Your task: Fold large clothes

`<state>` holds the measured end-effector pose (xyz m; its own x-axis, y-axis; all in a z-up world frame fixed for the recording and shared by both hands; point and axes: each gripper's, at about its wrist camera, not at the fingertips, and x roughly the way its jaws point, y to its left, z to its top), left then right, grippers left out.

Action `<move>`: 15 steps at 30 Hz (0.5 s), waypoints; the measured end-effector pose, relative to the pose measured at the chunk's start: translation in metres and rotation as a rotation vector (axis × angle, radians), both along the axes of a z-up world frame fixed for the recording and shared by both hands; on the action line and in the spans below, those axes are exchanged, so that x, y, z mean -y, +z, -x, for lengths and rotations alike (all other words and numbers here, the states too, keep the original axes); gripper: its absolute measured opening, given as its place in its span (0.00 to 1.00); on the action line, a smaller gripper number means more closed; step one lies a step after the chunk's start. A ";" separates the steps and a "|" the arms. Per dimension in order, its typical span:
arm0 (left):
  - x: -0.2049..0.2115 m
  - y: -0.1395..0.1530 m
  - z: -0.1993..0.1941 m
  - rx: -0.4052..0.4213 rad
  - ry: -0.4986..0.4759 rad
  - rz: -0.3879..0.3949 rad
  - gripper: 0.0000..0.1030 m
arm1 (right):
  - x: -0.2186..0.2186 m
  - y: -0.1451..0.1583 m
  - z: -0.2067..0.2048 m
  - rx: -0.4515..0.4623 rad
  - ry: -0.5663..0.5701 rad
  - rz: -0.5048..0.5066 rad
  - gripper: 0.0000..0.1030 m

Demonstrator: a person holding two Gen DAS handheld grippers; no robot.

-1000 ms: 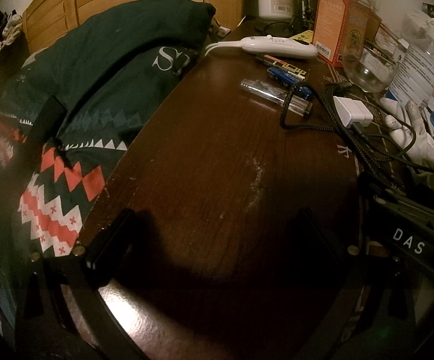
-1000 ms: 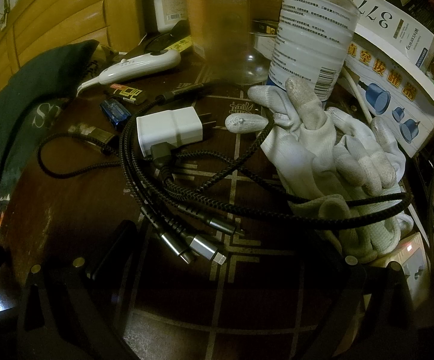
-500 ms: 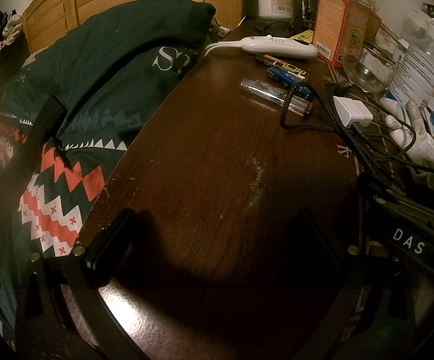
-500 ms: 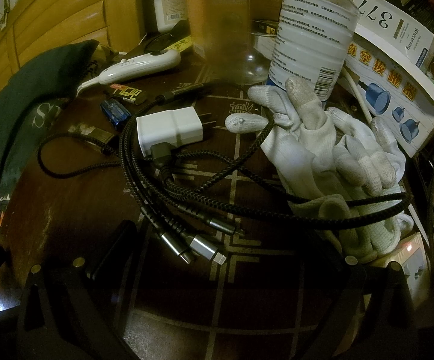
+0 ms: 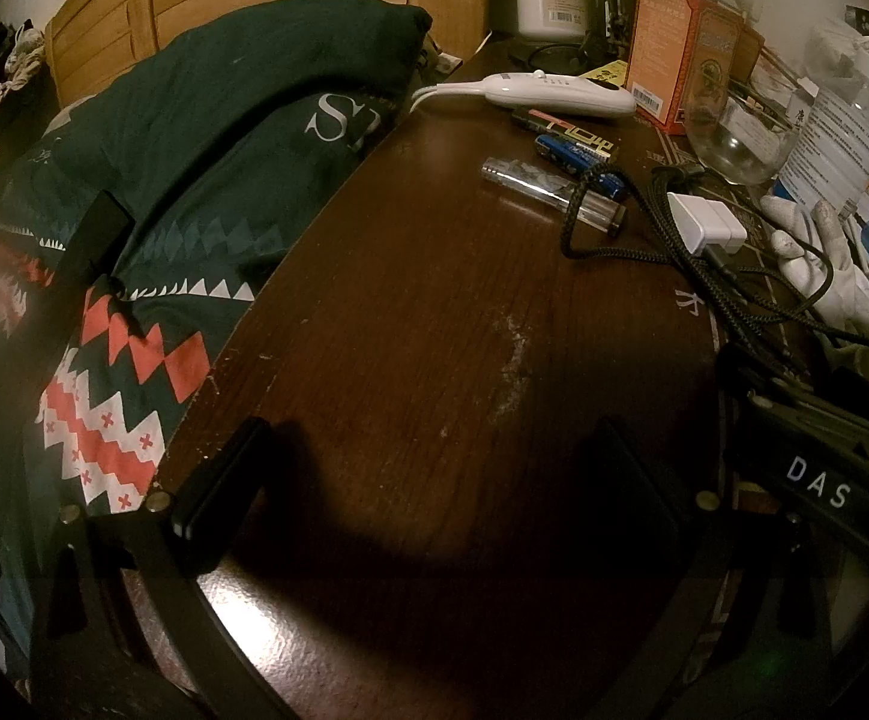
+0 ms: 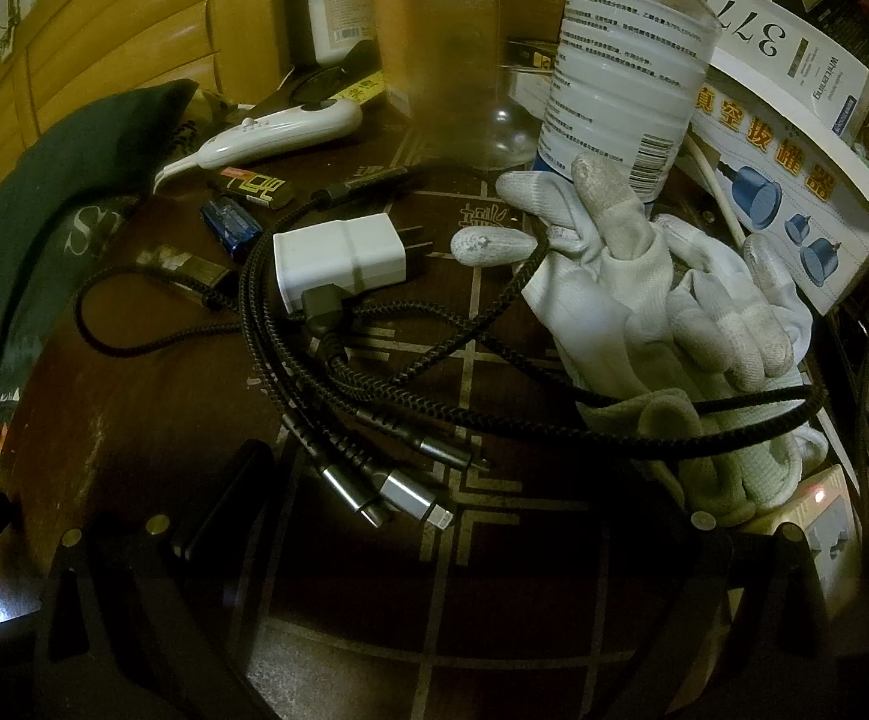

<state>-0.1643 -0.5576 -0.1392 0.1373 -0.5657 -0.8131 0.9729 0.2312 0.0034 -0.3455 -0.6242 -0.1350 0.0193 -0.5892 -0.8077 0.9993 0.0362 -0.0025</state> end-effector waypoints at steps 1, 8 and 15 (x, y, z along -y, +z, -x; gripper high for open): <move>0.000 0.000 0.000 0.000 0.000 0.000 1.00 | 0.000 0.000 0.000 0.000 0.000 0.000 1.00; 0.000 0.000 0.000 0.000 0.000 0.000 1.00 | 0.000 0.000 0.000 0.000 0.000 0.000 1.00; 0.000 0.000 0.000 -0.001 0.000 0.001 1.00 | 0.000 0.000 0.000 -0.009 -0.002 -0.018 1.00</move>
